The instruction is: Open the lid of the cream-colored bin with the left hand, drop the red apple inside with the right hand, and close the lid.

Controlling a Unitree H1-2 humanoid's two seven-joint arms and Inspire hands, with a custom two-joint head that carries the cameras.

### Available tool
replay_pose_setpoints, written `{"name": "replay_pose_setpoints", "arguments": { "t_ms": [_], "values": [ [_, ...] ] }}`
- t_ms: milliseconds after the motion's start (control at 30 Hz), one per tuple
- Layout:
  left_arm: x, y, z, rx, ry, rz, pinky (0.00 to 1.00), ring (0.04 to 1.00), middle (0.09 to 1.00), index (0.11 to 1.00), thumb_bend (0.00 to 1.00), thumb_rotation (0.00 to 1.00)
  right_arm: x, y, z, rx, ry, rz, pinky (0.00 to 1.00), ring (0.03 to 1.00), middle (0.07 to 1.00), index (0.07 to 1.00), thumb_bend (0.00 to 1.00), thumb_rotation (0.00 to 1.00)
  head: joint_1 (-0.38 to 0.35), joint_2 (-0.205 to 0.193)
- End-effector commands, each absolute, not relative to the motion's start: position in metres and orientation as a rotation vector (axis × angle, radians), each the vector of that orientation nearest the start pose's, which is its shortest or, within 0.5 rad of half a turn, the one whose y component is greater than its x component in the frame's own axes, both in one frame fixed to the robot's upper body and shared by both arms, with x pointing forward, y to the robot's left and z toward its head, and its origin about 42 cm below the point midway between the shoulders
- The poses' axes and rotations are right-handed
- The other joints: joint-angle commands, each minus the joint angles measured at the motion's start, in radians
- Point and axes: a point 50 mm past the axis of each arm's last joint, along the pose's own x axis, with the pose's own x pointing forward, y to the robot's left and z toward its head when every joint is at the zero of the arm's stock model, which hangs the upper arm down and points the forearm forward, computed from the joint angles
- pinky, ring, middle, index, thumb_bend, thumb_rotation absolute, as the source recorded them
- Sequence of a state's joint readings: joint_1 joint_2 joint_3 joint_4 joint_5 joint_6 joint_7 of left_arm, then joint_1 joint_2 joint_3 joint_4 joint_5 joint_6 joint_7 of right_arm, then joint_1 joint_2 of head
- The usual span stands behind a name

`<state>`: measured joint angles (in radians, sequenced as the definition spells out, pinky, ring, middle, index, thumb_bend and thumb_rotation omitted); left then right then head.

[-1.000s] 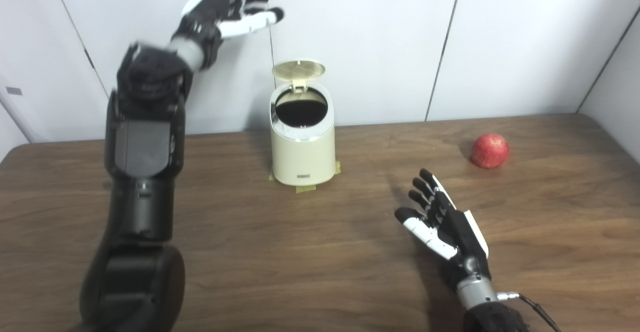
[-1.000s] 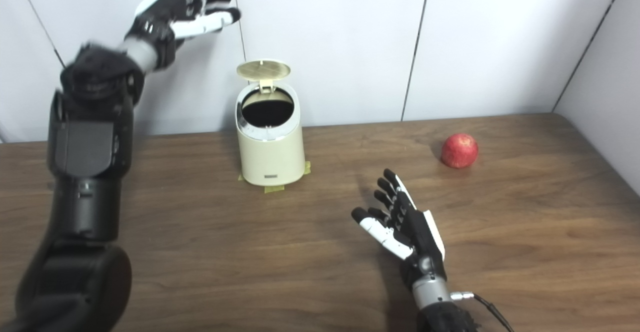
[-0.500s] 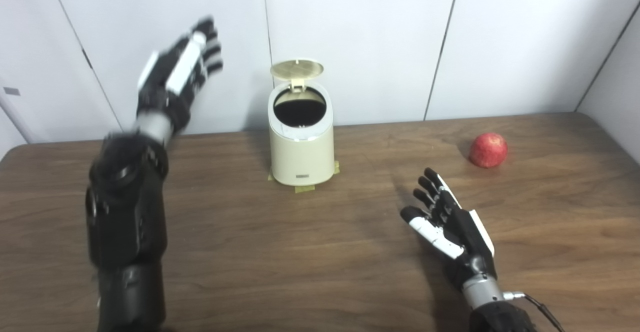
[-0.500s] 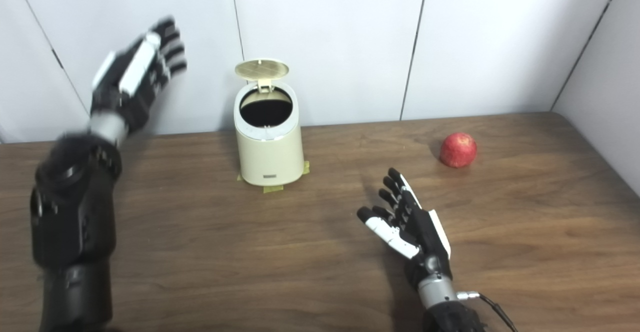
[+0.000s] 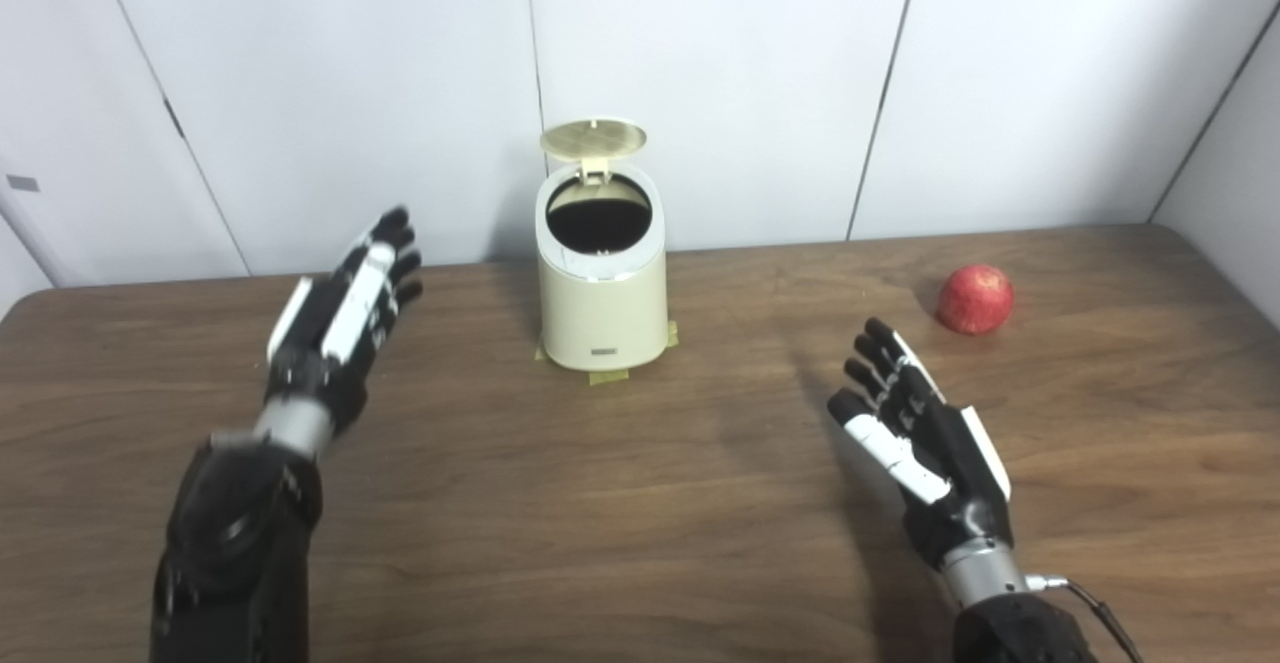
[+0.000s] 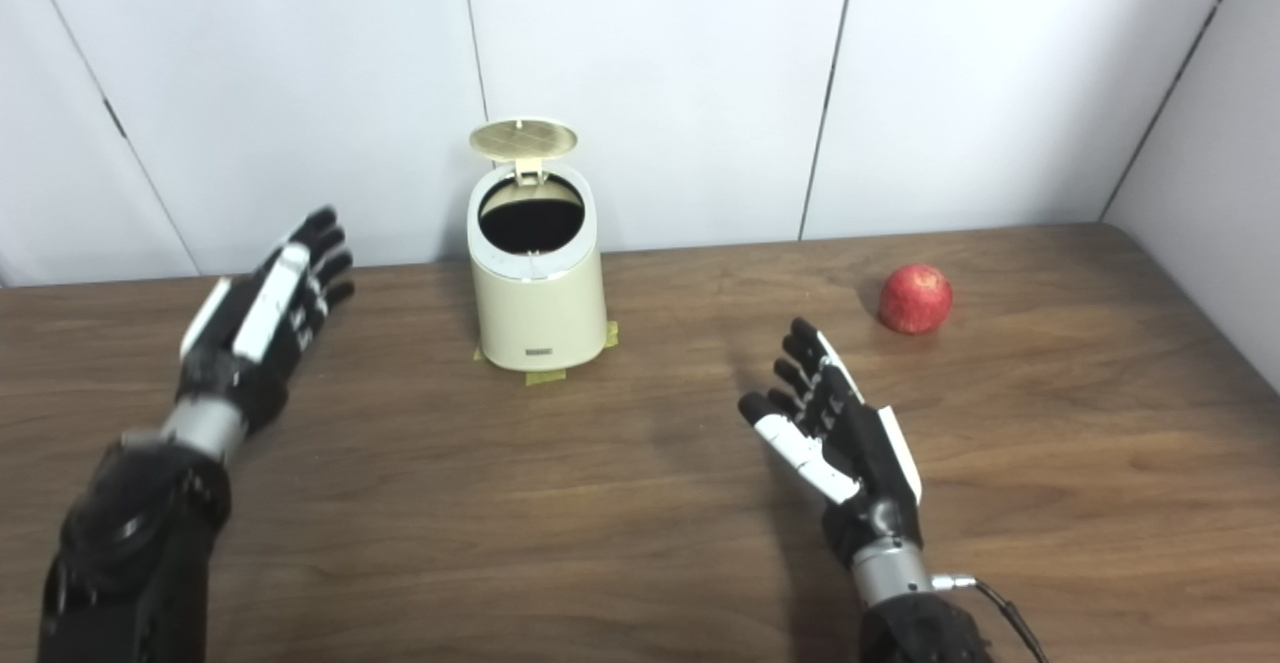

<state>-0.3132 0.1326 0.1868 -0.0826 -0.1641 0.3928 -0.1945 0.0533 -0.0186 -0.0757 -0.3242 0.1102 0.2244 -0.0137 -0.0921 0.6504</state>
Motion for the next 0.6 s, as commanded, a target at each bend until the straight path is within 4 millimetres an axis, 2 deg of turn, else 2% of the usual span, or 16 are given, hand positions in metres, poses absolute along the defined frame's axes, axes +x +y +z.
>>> {"name": "replay_pose_setpoints", "arguments": {
  "t_ms": [0, 100, 300, 433, 567],
  "values": [
    [0.375, 0.264, 0.221, -0.084, -0.139, -0.124, 0.99, 0.978, 0.986, 0.982, 0.52, 0.72, 0.271, -0.241, 0.181, 0.079, -0.189, -0.064, 0.88, 0.915, 0.933, 0.907, 0.6, 0.4, -0.001, 0.0],
    [0.367, 0.265, 0.21, -0.088, -0.13, -0.118, 1.0, 0.992, 0.997, 0.996, 0.47, 0.77, 0.276, -0.249, 0.182, 0.062, -0.21, -0.064, 0.89, 0.915, 0.936, 0.908, 0.6, 0.4, -0.002, -0.001],
    [0.355, 0.266, 0.186, -0.075, -0.116, -0.061, 0.99, 0.986, 0.989, 0.991, 0.44, 0.78, 0.288, -0.278, 0.181, 0.056, -0.225, -0.074, 0.92, 0.942, 0.958, 0.928, 0.64, 0.33, -0.019, 0.001],
    [0.352, 0.262, 0.173, -0.081, -0.11, -0.029, 1.0, 0.989, 0.993, 0.995, 0.42, 0.8, 0.288, -0.292, 0.193, 0.034, -0.23, -0.122, 0.85, 0.912, 0.935, 0.906, 0.7, 0.28, -0.035, 0.003],
    [0.352, 0.259, 0.166, -0.065, -0.115, -0.015, 1.0, 0.985, 0.985, 0.986, 0.47, 0.8, 0.288, -0.3, 0.207, -0.045, -0.246, -0.166, 0.77, 0.873, 0.892, 0.859, 0.7, 0.21, -0.061, 0.002]
  ]
}}
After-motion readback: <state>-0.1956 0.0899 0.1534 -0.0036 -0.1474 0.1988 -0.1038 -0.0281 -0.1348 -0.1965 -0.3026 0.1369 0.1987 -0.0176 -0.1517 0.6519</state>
